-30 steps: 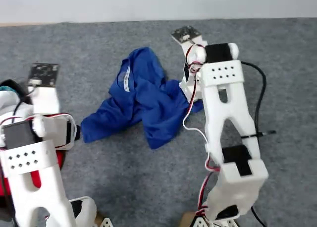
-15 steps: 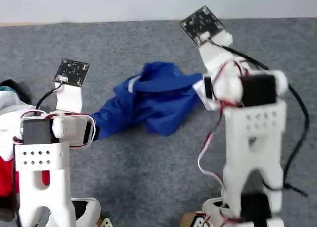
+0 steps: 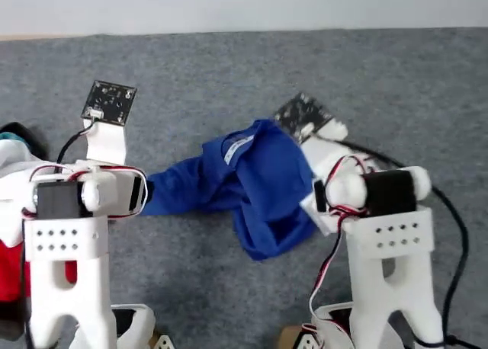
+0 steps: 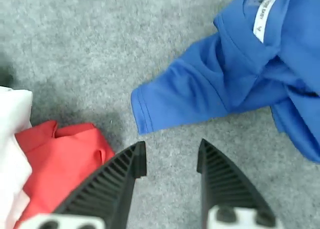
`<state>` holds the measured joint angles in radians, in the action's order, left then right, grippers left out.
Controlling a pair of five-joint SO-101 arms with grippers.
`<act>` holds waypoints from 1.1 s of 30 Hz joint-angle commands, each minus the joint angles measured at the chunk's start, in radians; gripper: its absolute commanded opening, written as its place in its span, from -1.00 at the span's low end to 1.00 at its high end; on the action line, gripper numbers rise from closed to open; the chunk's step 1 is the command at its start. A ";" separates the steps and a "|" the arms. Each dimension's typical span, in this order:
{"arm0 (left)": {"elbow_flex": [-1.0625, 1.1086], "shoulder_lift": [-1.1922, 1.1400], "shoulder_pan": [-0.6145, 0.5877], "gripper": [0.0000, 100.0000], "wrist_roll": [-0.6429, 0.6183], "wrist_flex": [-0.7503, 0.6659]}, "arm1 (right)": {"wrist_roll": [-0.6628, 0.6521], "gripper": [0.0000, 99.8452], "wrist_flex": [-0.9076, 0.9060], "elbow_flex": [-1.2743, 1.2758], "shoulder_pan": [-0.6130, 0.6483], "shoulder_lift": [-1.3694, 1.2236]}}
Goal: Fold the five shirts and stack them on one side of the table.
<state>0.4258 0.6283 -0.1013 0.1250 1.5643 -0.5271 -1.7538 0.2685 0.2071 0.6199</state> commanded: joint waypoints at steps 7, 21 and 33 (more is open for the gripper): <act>-0.111 -0.342 0.006 -0.55 0.115 -0.021 | -0.006 -0.98 0.012 0.089 -0.059 0.030; -0.312 -0.867 -0.002 -0.55 0.423 -0.023 | -0.071 -0.98 0.383 0.087 -0.334 -0.062; -0.461 -1.151 -0.046 -0.56 0.537 -0.064 | -0.063 -0.98 0.475 0.086 -0.364 -0.168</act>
<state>0.0161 -0.4810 -0.1227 0.6452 1.5397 -0.5854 -1.2996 0.3636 -0.1427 0.4526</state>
